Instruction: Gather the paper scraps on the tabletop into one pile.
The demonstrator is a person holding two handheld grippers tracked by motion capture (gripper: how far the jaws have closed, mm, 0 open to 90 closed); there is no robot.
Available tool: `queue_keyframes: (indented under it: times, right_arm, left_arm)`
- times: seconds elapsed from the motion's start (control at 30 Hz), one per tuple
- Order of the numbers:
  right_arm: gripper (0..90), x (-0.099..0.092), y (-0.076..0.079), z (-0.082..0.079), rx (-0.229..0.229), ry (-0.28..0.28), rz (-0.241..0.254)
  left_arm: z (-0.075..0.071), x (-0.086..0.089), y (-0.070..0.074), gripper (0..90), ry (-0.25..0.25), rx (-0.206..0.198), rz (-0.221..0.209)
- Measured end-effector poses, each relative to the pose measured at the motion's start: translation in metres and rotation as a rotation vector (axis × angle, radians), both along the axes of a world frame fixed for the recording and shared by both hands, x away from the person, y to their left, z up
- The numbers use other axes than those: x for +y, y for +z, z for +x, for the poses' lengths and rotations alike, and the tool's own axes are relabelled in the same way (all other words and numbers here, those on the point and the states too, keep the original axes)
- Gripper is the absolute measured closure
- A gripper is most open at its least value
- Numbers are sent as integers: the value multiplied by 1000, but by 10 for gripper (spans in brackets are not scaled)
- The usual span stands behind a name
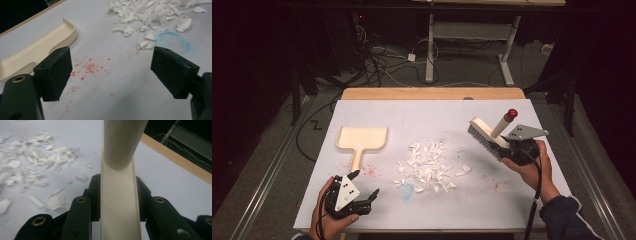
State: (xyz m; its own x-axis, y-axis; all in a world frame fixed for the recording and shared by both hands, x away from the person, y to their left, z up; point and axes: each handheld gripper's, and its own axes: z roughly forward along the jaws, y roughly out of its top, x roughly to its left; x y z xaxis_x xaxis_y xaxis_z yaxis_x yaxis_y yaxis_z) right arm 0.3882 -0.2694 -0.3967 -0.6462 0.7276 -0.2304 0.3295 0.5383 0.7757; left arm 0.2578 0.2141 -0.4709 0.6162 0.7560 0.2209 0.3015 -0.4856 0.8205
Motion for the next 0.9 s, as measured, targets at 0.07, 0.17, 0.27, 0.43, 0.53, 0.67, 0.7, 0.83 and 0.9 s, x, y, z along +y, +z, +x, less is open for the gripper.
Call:
queue_keyframes:
  times: [0.07,0.17,0.27,0.43,0.53,0.67,0.7,0.83,0.9]
  right_arm:
    - [683,3,-6,13,14,-23,-14]
    - [683,9,-12,25,1,-44,-38]
    - [683,25,-21,43,-20,-69,-88]
    - [683,52,-31,59,-54,-76,-162]
    - [683,69,-35,65,-63,-60,-180]
    - [683,91,-44,62,-66,-6,-207]
    - [683,91,-44,62,-66,-6,-207]
    - [681,111,-49,47,-57,85,-210]
    - [680,122,-51,32,-66,173,-216]
  left_arm:
    - [1,1,-1,167,4,4,0]
    - [3,1,-2,167,6,14,7]
    - [3,1,-3,167,5,11,13]
    - [4,-1,-3,167,5,15,17]
    - [5,-4,-4,167,-11,3,47]
    - [4,-5,-4,167,-17,8,50]
    - [4,-5,-4,167,-17,8,54]
    - [4,-4,-4,167,-16,10,51]
    - [5,-4,-4,167,-20,11,57]
